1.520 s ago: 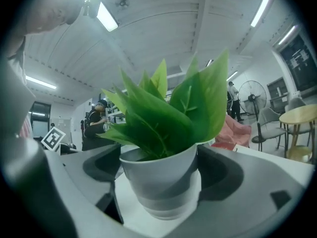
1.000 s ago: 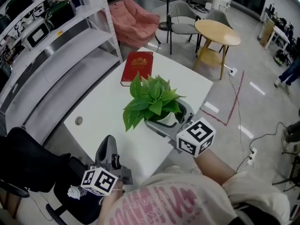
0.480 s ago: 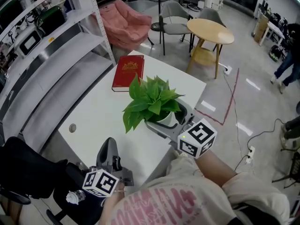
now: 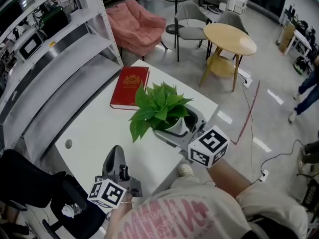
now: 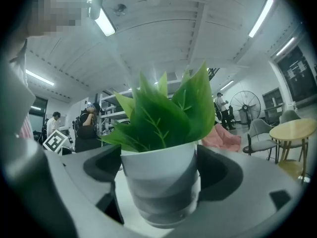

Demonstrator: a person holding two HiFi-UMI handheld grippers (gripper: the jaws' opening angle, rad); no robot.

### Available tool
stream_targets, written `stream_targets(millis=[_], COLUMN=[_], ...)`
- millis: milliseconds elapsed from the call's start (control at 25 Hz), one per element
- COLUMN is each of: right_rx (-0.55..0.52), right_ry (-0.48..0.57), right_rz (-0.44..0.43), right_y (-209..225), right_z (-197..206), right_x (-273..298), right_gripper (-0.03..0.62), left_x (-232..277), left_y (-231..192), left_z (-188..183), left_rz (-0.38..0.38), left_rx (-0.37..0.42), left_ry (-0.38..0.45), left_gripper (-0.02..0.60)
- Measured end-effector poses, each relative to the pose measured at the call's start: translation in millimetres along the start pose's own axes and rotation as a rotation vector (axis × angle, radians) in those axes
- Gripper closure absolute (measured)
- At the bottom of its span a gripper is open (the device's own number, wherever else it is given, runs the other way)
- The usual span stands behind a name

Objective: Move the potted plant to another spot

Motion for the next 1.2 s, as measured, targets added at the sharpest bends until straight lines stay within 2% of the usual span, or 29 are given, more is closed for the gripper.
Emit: stream_targets(millis=[200,440,880,1200], right_rx=[-0.01,0.001,0.02,0.048], right_ry=[0.009,0.032,0.039,0.022], right_rz=[-0.058,-0.103,-0.184,-0.172], right_y=[52.8,97.4,139.4,170.6], right_z=[-4.3,-0.7,10.4,29.6], right_x=[7.7,14.7,25.3,32.7], right_gripper=[0.104,0.105,0.106,0.108], left_x=[41.4,66.4,90.9,112.1], left_y=[23.3,36.0,56.5,55.1], left_z=[10.7,24.5,35.4,49.4], left_rz=[-0.029,-0.082,-0.158,-0.186], left_rx=[-0.001,0.006,0.032,0.022], left_ry=[0.04,0.079,0.138,0.13], left_gripper=[0.578,0.578,0.578,0.578])
Point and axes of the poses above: the fingertips, and each gripper's own axes: x forward along the fingers, y to its right, z out of its underside, the point moved 6 cm from there along -x, backward along the fingers, and after that the axes turned 12 degrees about -x, right-handed, at the moved point
